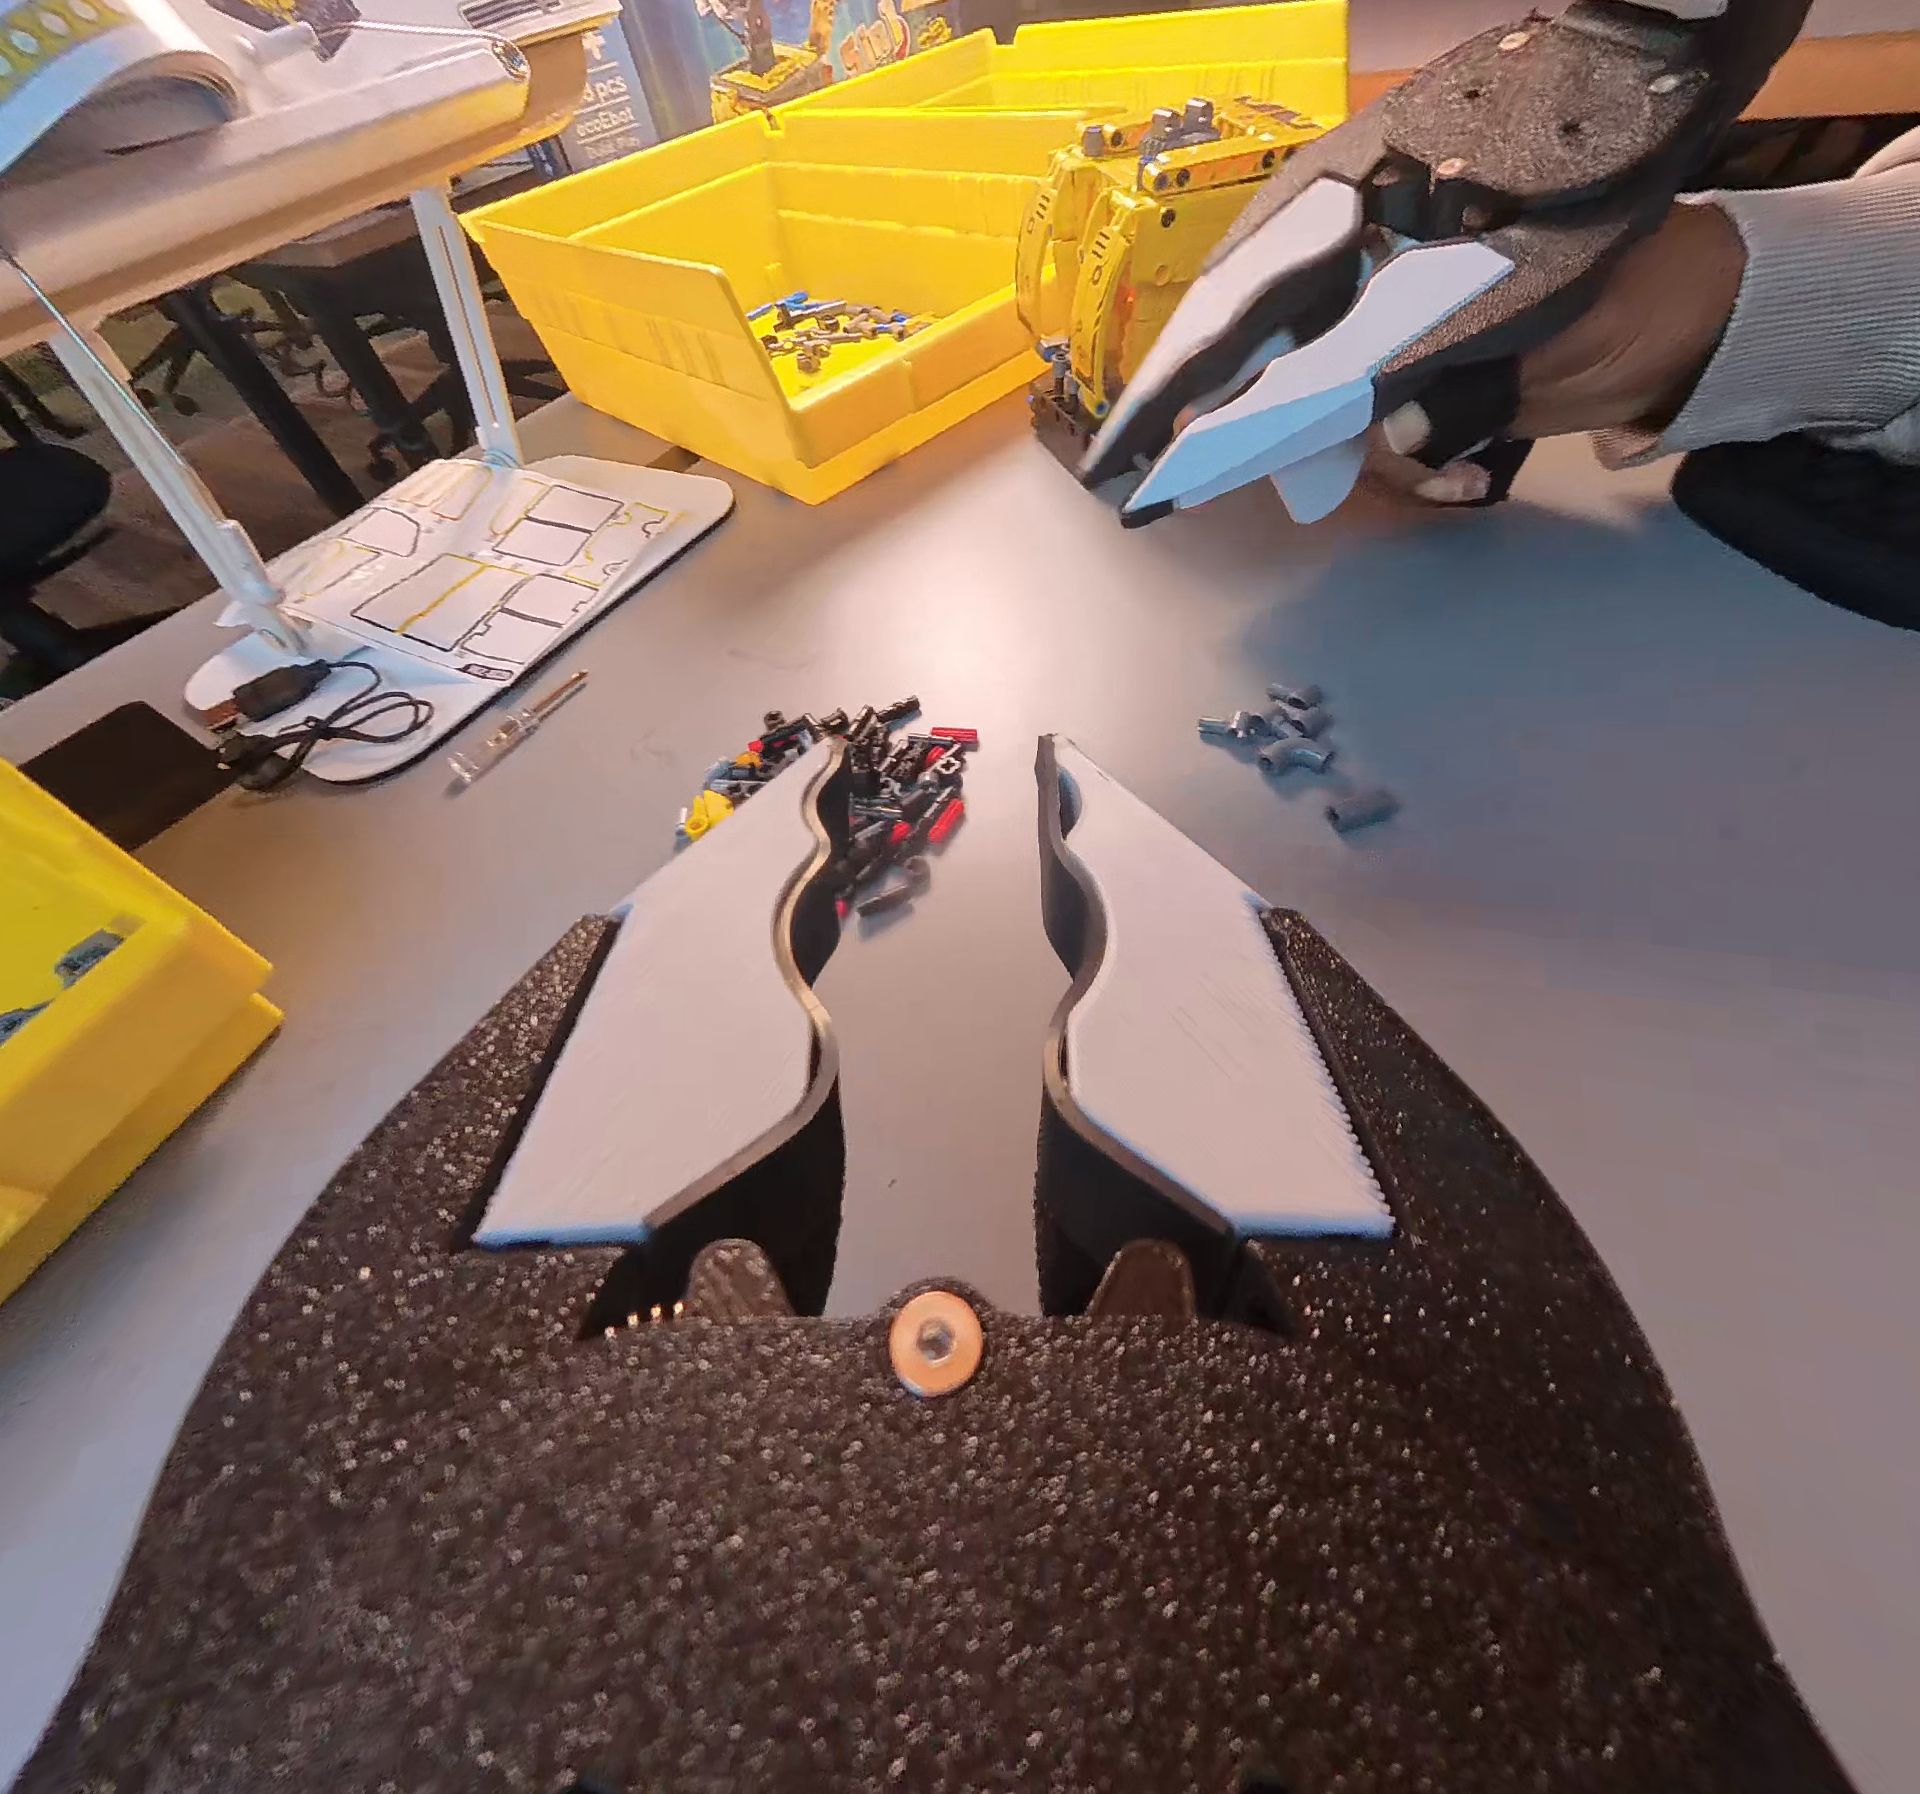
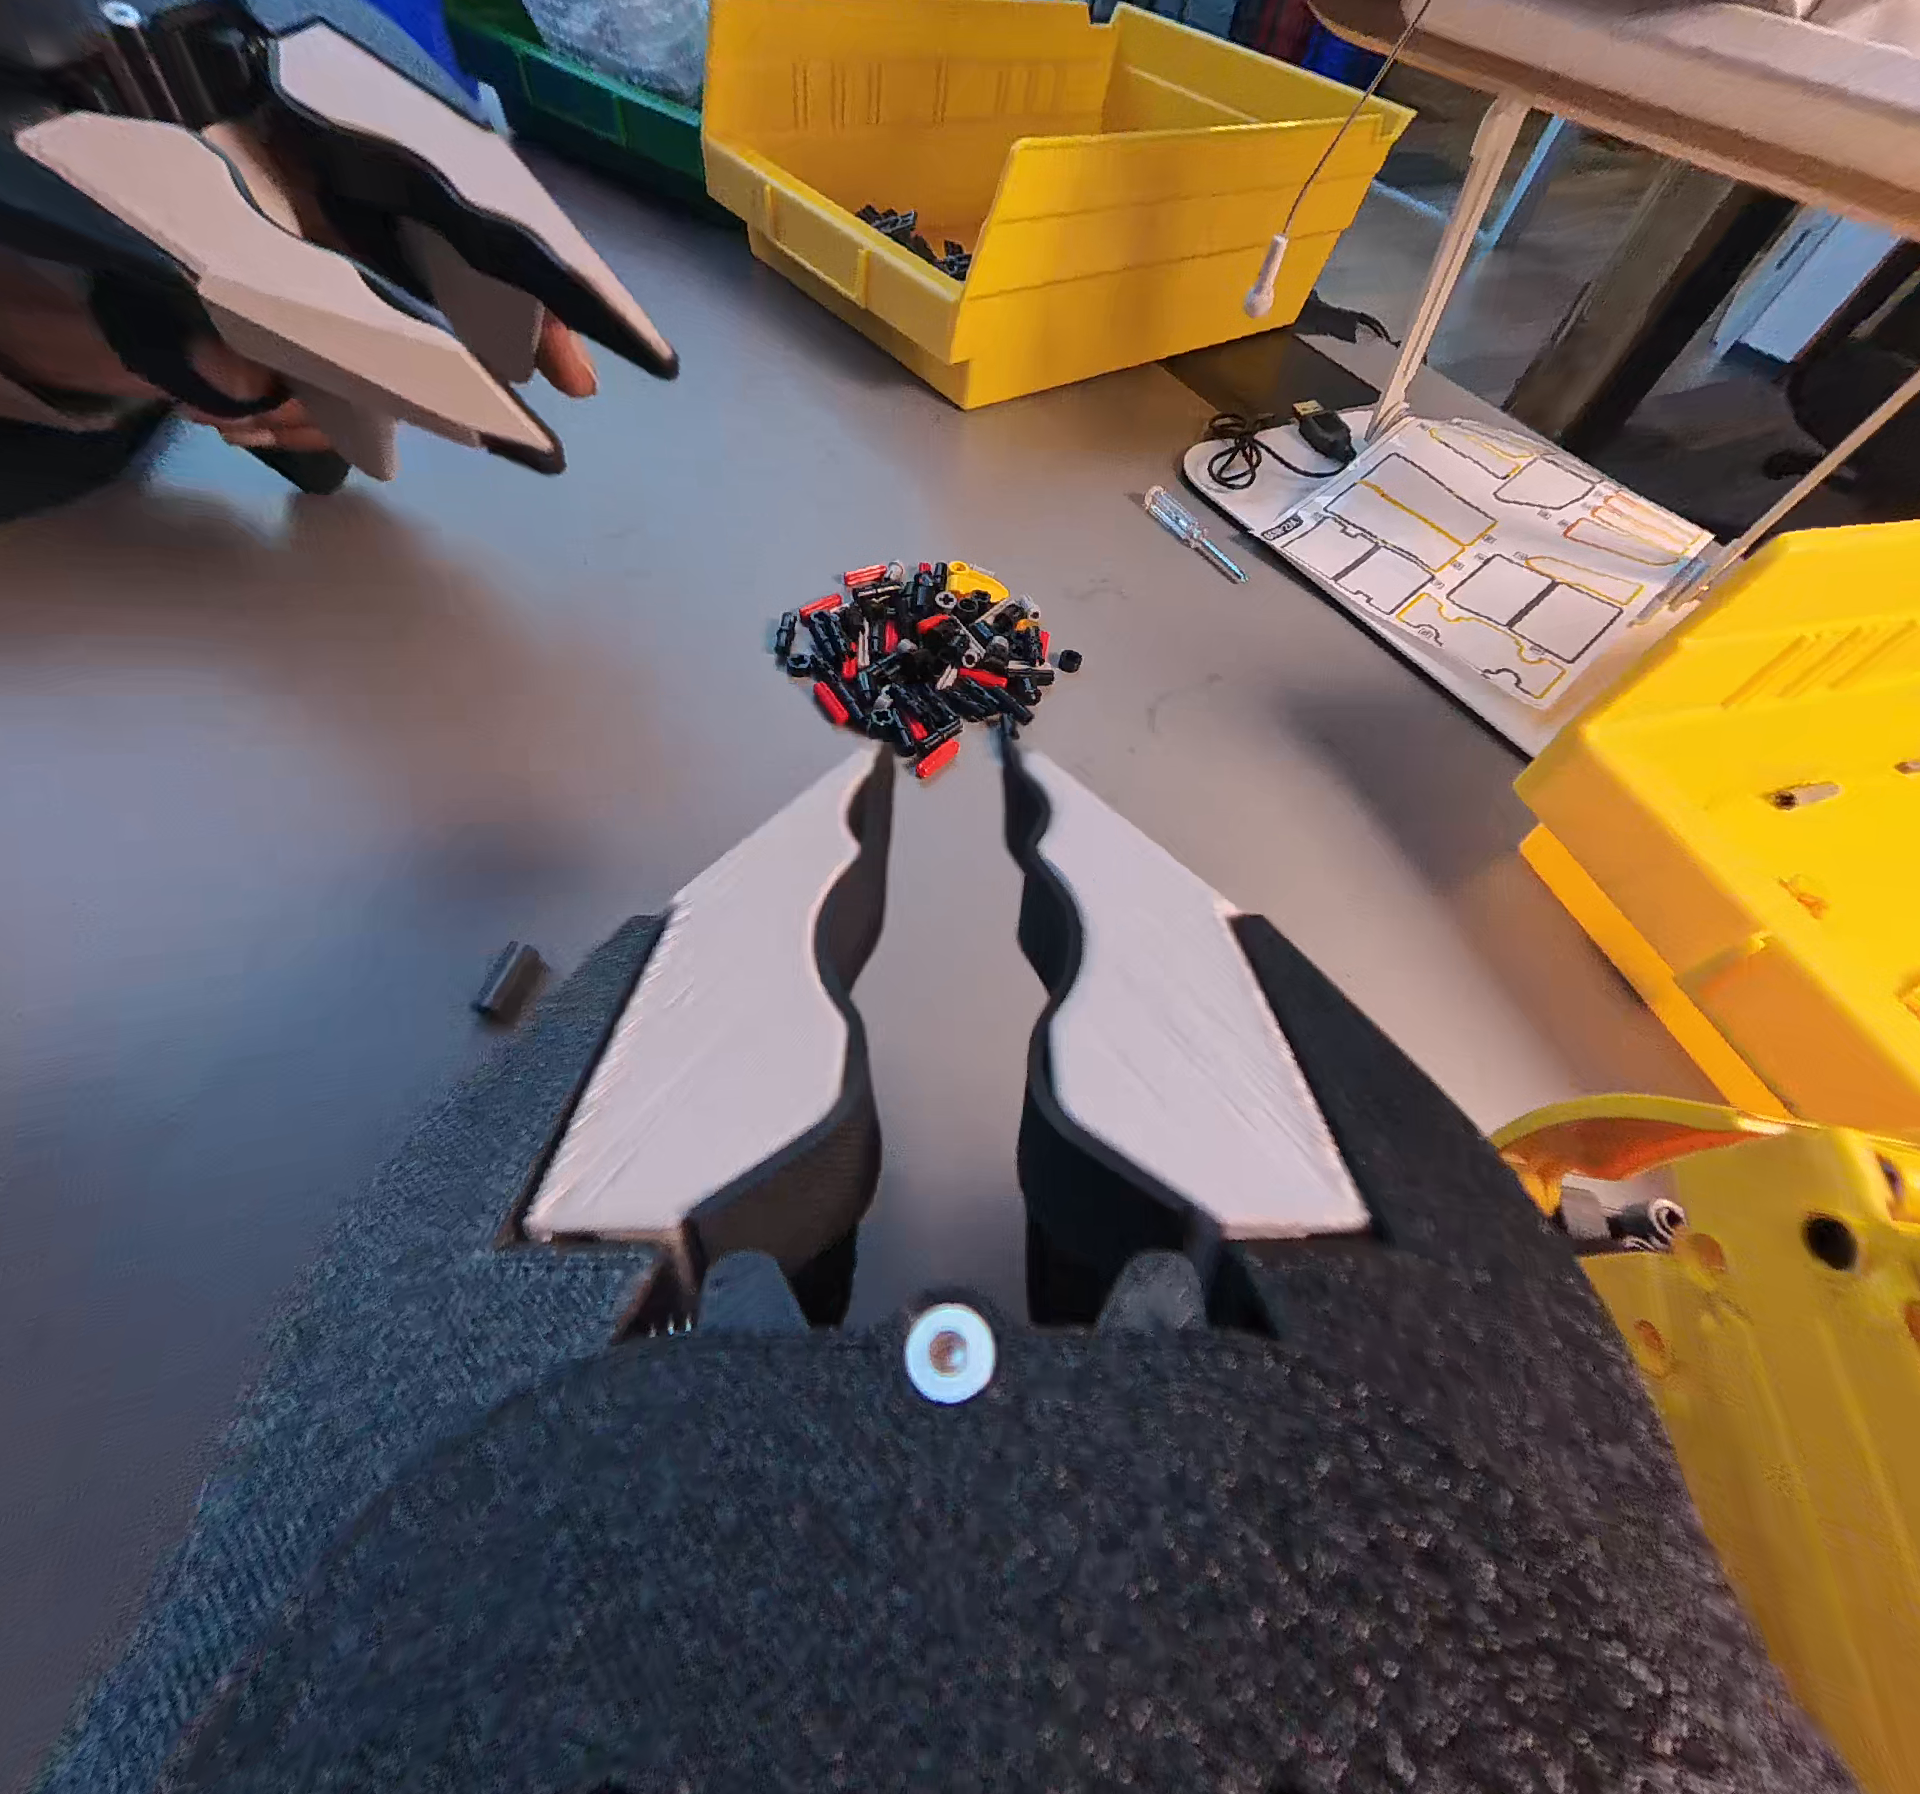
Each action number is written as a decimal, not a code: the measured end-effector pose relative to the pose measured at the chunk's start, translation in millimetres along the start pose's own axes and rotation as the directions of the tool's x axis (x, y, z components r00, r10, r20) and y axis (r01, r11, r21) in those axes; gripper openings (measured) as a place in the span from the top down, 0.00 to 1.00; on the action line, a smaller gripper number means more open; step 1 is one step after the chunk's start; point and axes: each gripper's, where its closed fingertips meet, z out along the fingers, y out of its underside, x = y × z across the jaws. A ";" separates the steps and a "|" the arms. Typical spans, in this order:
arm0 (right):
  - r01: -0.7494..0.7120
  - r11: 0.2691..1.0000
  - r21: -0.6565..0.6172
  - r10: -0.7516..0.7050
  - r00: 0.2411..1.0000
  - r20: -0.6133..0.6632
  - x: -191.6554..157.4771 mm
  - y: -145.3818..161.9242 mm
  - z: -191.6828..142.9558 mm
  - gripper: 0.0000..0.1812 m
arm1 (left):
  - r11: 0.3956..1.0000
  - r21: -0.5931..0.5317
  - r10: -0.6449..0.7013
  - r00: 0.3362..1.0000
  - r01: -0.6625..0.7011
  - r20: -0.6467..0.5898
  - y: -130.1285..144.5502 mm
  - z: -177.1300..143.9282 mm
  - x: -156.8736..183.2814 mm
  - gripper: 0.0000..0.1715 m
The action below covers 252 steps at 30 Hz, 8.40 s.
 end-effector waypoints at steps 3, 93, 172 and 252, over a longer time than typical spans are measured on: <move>0.011 0.999 -0.031 -0.010 0.999 0.034 -4.2 6.9 1.8 1.00 | 1.000 0.024 -0.011 1.000 0.010 0.022 -3.5 3.0 -9.6 0.80; 0.077 0.937 -0.341 -0.005 0.978 0.207 -37.0 30.5 -0.7 0.92 | 1.000 -0.001 -0.017 1.000 0.017 -0.001 3.1 -7.7 -3.0 0.84; -0.300 0.933 -0.199 0.053 0.661 -0.748 326.0 49.2 -189.8 0.87 | 0.992 -0.051 -0.116 0.990 0.112 -0.086 6.8 -14.6 14.1 0.81; 0.102 0.880 -0.464 0.005 0.975 0.224 -58.3 62.4 -4.2 0.92 | 0.991 -0.055 -0.123 0.991 0.120 -0.053 8.0 -16.5 6.6 0.71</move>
